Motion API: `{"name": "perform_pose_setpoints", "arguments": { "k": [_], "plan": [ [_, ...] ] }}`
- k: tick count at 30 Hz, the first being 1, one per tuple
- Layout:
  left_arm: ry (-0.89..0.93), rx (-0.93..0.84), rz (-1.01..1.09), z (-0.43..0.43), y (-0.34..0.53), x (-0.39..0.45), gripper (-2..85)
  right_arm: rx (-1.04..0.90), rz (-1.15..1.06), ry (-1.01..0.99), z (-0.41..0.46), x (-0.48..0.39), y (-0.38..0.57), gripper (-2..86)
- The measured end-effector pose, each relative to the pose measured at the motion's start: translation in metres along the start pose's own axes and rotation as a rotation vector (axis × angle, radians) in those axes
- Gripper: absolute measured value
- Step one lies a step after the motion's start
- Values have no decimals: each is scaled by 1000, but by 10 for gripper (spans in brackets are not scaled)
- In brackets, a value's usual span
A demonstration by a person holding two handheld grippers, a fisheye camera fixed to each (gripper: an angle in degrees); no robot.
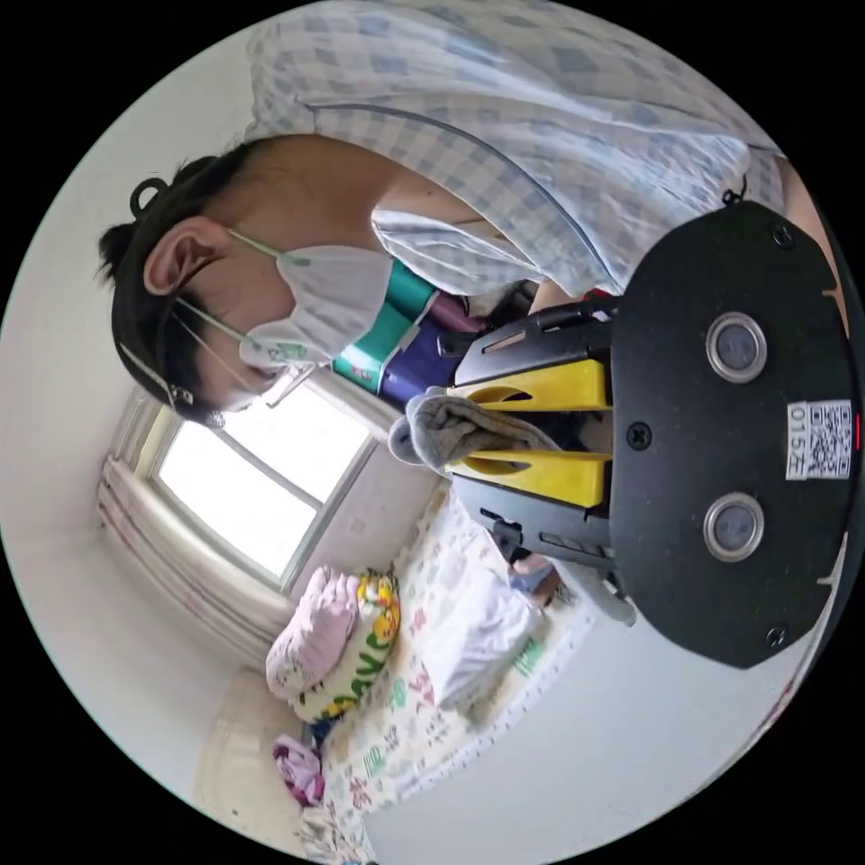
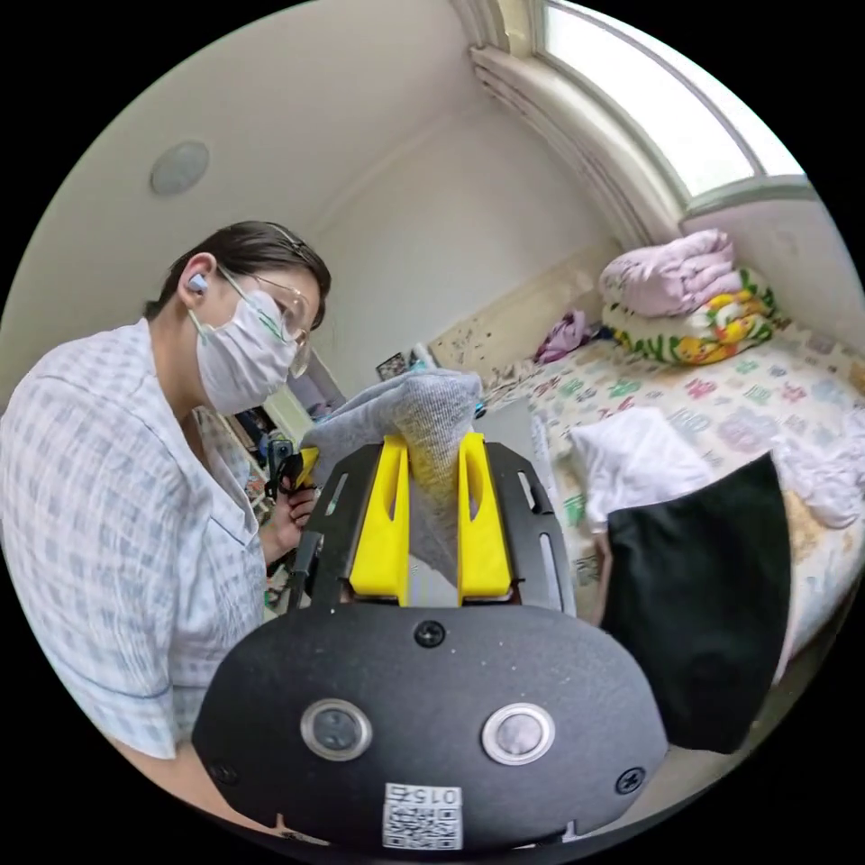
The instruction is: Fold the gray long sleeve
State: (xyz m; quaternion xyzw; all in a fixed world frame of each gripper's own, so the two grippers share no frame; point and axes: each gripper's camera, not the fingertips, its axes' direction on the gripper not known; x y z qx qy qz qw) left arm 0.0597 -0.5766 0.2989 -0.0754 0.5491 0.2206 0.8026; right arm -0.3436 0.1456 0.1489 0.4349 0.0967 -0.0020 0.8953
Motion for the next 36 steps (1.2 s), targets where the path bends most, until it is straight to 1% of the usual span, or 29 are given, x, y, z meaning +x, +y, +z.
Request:
{"name": "perform_pose_setpoints", "arguments": {
  "k": [2, 4, 7, 9, 11, 12, 13, 14, 16, 18, 19, 22, 24, 27, 28, 30, 32, 33, 35, 36],
  "plan": [
    [87, 2, -5, 52, -18, 4, 65, -20, -13, 118, -46, -13, -28, 86],
    [125, 3, -66, 92, -27, -5, 65, -78, -17, 198, -64, -11, -53, 85],
    [103, -9, -189, 159, -34, -40, 66, -235, 1, 316, -59, 28, -93, 85],
    [55, -13, -260, 203, -32, -72, 67, -335, 26, 386, -34, 73, -109, 86],
    [-57, -64, -365, 267, -25, -127, 71, -444, 177, 468, 12, 163, -115, 91],
    [-97, -88, -394, 284, -22, -142, 72, -470, 228, 503, 24, 186, -113, 92],
    [-187, -156, -482, 315, -15, -172, 75, -521, 299, 552, 47, 225, -107, 96],
    [-258, -207, -550, 338, -11, -197, 77, -529, 317, 524, 59, 243, -110, 98],
    [-318, -243, -575, 354, -16, -219, 81, -517, 323, 510, 61, 242, -124, 100],
    [-263, -223, -625, 359, -24, -227, 84, -522, 297, 521, 60, 229, -132, 102],
    [-248, -236, -620, 359, -28, -226, 87, -520, 277, 501, 56, 219, -136, 103],
    [-231, -235, -593, 349, -39, -215, 91, -544, 328, 411, 40, 209, -161, 106],
    [-250, -213, -617, 337, -45, -214, 90, -545, 326, 438, 36, 202, -187, 102],
    [-294, -155, -680, 317, -55, -224, 75, -530, 213, 542, 56, 184, -241, 76],
    [-355, -154, -719, 310, -58, -230, 72, -532, 151, 544, 75, 178, -264, 76],
    [-417, -125, -764, 300, -62, -240, 76, -572, 94, 459, 119, 174, -294, 78],
    [-462, -96, -821, 292, -68, -253, 78, -681, 50, 316, 198, 167, -318, 95],
    [-473, -94, -834, 291, -70, -257, 79, -714, 44, 291, 219, 165, -321, 101],
    [-515, -80, -870, 290, -80, -266, 80, -837, 34, 207, 303, 154, -325, 122],
    [-524, -74, -876, 290, -83, -268, 80, -861, 22, 187, 322, 150, -325, 123]
  ]
}}
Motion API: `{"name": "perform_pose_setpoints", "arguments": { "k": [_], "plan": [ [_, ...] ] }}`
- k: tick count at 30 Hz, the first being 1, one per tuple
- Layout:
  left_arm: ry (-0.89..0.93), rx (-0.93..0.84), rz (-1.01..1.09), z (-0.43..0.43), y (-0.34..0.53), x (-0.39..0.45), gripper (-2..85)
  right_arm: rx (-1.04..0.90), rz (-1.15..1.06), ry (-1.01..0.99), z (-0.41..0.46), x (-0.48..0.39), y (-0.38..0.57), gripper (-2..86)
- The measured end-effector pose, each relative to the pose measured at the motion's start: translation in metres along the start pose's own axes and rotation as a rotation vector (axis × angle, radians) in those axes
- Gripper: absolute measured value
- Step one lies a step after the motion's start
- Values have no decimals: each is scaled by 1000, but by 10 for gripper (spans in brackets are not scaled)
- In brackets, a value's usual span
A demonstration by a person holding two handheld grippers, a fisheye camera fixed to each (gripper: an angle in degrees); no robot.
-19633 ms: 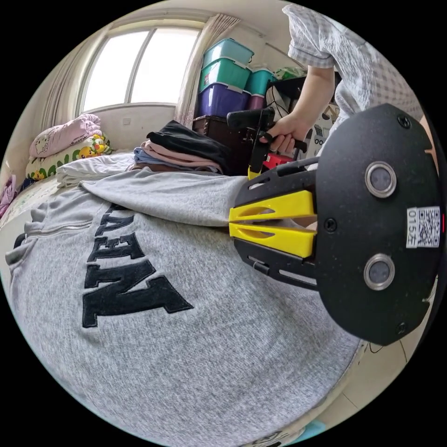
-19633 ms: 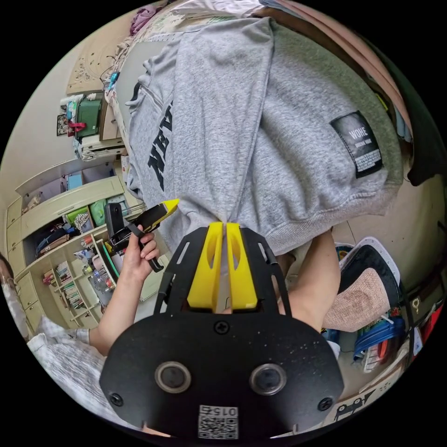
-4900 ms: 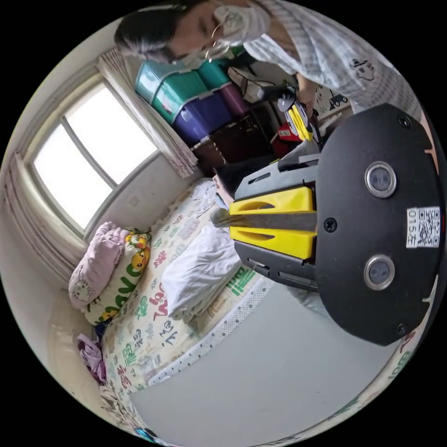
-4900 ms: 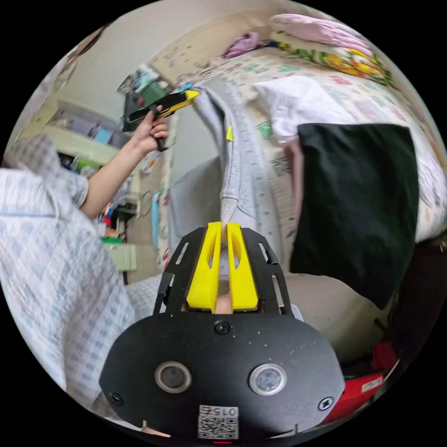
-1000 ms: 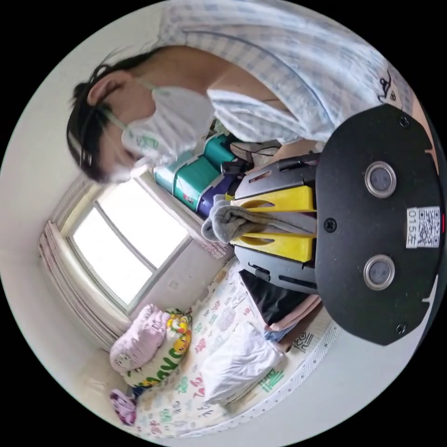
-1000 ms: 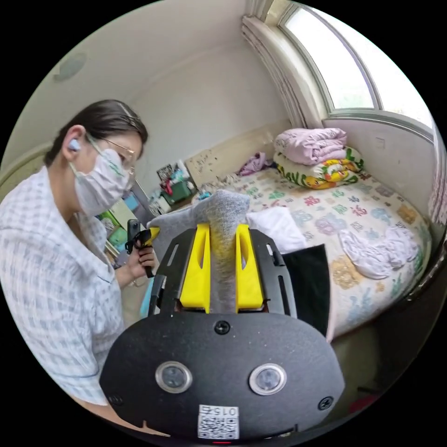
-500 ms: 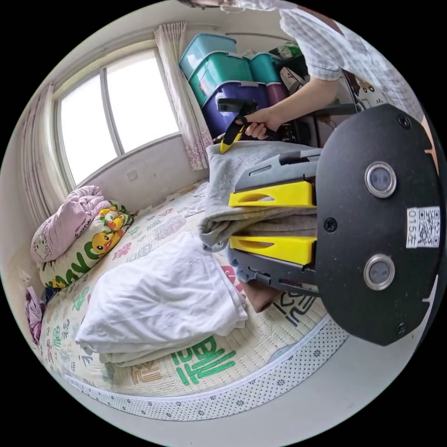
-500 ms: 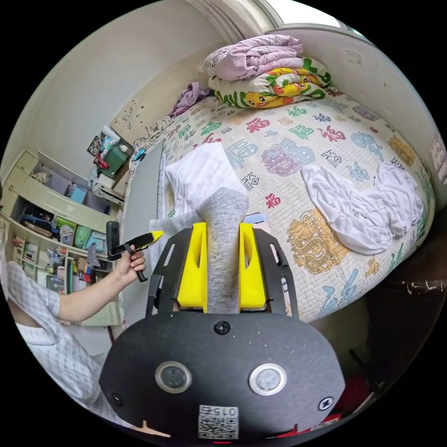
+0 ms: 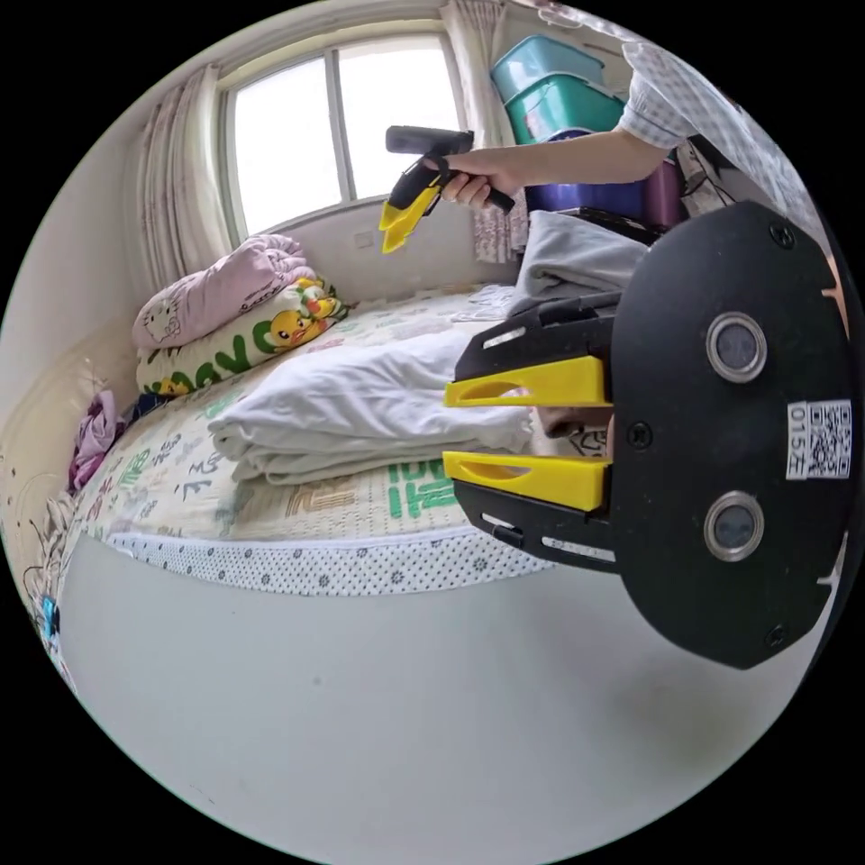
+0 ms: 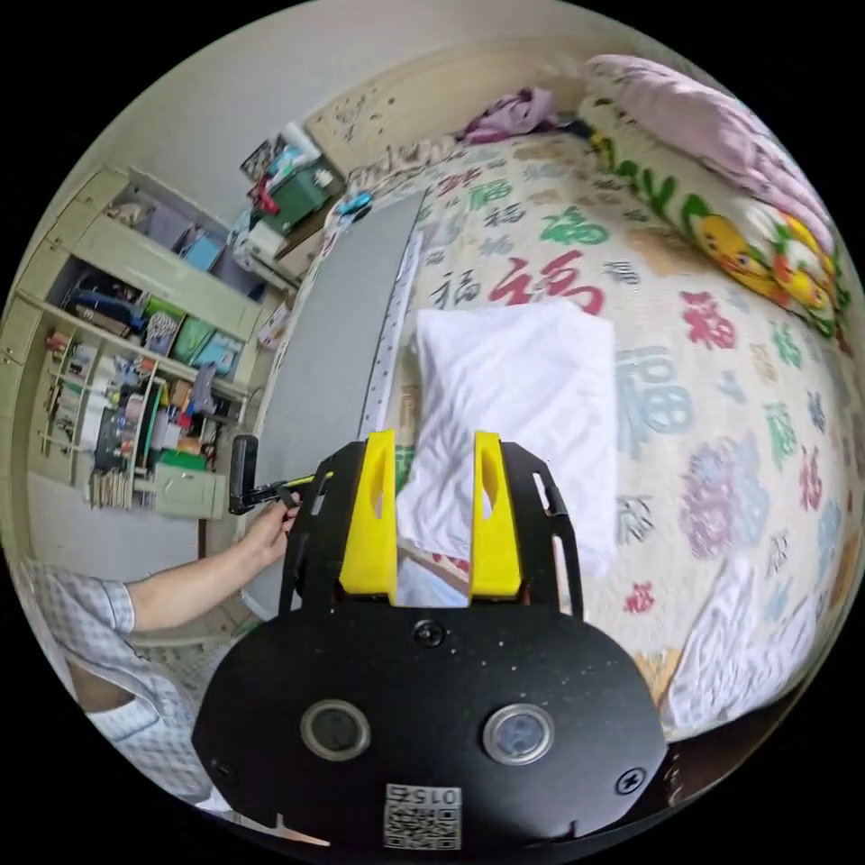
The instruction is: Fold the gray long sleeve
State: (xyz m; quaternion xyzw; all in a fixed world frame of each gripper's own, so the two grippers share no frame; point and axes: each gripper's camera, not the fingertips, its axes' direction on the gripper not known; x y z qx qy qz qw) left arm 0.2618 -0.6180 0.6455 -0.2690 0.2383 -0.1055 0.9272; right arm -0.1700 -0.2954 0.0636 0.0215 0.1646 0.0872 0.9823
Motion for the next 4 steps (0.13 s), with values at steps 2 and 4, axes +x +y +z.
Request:
{"name": "perform_pose_setpoints", "arguments": {
  "k": [2, 4],
  "plan": [
    [-5, 22, -23, -2, -12, 6, 80, -53, -85, 77, 38, -36, -44, 126],
    [4, 30, -33, -4, -22, 10, 80, -69, -103, 173, 58, -56, -69, 129]
  ]
}}
